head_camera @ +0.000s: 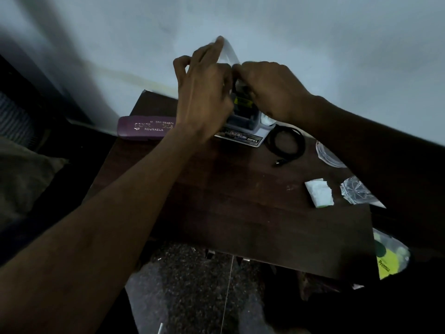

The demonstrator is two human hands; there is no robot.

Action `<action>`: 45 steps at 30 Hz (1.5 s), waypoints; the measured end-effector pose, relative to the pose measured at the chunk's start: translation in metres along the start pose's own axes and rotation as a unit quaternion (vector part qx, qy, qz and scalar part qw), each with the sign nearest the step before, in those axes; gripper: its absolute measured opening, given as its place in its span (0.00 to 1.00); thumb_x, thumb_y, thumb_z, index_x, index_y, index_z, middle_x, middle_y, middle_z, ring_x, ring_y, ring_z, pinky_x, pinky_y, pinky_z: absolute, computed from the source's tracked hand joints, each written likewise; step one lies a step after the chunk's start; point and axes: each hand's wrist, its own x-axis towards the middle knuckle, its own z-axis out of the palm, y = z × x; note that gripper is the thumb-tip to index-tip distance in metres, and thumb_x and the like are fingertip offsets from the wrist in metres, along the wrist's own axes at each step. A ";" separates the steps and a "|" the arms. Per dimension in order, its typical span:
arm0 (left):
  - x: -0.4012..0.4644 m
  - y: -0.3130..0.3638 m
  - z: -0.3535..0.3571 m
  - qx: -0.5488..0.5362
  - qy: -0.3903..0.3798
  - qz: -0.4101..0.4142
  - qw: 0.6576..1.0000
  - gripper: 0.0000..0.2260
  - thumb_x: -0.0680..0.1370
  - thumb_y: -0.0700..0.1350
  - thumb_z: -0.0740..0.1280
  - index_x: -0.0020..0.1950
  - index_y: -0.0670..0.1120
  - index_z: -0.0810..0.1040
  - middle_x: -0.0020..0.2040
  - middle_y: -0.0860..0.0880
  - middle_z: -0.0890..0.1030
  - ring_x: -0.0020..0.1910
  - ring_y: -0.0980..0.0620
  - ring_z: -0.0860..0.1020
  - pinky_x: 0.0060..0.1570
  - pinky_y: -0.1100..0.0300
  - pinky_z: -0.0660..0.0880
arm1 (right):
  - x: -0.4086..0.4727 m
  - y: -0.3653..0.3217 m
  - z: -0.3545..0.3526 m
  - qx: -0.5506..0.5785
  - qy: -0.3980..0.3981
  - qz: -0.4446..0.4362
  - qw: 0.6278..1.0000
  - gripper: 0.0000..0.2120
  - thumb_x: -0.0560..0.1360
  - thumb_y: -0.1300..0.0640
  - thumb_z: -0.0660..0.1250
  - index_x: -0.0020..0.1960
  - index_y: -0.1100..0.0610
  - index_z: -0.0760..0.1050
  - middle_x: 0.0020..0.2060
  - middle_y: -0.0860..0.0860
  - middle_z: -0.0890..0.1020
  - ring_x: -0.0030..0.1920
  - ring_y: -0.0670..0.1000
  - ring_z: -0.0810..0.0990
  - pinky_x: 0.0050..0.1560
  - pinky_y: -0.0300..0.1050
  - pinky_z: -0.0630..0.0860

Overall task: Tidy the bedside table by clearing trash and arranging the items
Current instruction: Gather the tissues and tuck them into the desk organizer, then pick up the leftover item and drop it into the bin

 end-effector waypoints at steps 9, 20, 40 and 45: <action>0.000 -0.009 -0.005 -0.014 0.010 -0.024 1.000 0.17 0.66 0.38 0.57 0.46 0.44 0.84 0.80 0.44 0.73 0.78 0.48 0.72 0.72 0.47 0.61 | -0.005 0.002 -0.005 0.020 0.054 0.031 0.998 0.16 0.78 0.62 0.63 0.64 0.56 0.74 0.54 0.55 0.82 0.51 0.61 0.80 0.47 0.55 0.78; -0.011 -0.004 -0.025 -0.018 0.092 0.016 0.995 0.18 0.66 0.34 0.64 0.53 0.45 0.82 0.77 0.45 0.77 0.76 0.46 0.74 0.66 0.50 0.61 | -0.050 0.005 -0.044 0.002 0.117 0.100 0.988 0.14 0.81 0.55 0.64 0.66 0.52 0.72 0.59 0.51 0.82 0.59 0.58 0.80 0.55 0.58 0.79; -0.160 0.132 0.052 -0.005 -0.117 0.103 0.988 0.22 0.76 0.56 0.69 0.68 0.50 0.79 0.66 0.48 0.80 0.68 0.43 0.76 0.64 0.49 0.62 | -0.348 0.016 -0.069 0.053 0.339 0.420 0.840 0.11 0.79 0.57 0.61 0.56 0.58 0.80 0.50 0.49 0.85 0.44 0.48 0.82 0.47 0.49 0.79; -0.167 0.151 0.082 0.015 -0.194 0.066 0.979 0.34 0.75 0.61 0.72 0.78 0.50 0.71 0.74 0.48 0.74 0.74 0.44 0.71 0.69 0.45 0.62 | -0.363 -0.009 -0.035 0.091 0.368 0.470 0.797 0.10 0.78 0.58 0.61 0.53 0.57 0.81 0.45 0.50 0.85 0.39 0.47 0.80 0.45 0.49 0.78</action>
